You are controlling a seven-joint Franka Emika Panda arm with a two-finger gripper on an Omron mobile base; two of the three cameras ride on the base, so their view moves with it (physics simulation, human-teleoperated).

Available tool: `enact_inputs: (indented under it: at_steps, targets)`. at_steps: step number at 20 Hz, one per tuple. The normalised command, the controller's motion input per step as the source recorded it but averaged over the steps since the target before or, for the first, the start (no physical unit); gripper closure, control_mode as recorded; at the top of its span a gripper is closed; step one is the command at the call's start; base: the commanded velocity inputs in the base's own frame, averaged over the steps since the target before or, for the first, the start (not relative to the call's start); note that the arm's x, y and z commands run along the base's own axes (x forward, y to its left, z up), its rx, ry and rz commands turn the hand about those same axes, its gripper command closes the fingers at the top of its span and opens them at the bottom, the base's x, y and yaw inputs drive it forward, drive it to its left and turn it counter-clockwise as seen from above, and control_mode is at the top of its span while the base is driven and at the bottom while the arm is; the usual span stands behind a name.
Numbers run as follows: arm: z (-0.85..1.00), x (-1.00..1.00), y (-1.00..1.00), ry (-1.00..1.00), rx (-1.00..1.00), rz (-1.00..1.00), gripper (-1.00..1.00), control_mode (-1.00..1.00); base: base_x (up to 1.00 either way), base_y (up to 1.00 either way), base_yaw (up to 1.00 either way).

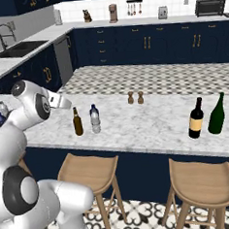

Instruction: Move the plastic bottles in the middle to the plastics group, and the glass bottles in the middle to the glass group.

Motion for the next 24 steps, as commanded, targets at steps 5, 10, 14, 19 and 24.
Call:
enact_inputs:
  at_steps: [5,10,14,19,24]
  targets:
    - [-0.53,0.18,0.0,-0.08,0.0,0.0,-1.0,-1.0,0.0,0.0,0.0]
    - [-0.54,0.07,0.0,-0.01,0.0,0.0,-1.0,-1.0,0.0,0.0,0.0]
    - [-0.13,0.3,0.0,-0.01,0.01,0.0,-1.0,-1.0,0.0,0.0,0.0]
    - [0.0,0.41,0.0,0.0,0.02,-0.01,-1.0,-1.0,0.0,0.0,0.0]
    - [-0.12,0.35,0.0,0.0,0.0,0.0,-1.0,-1.0,0.0,0.0,0.0]
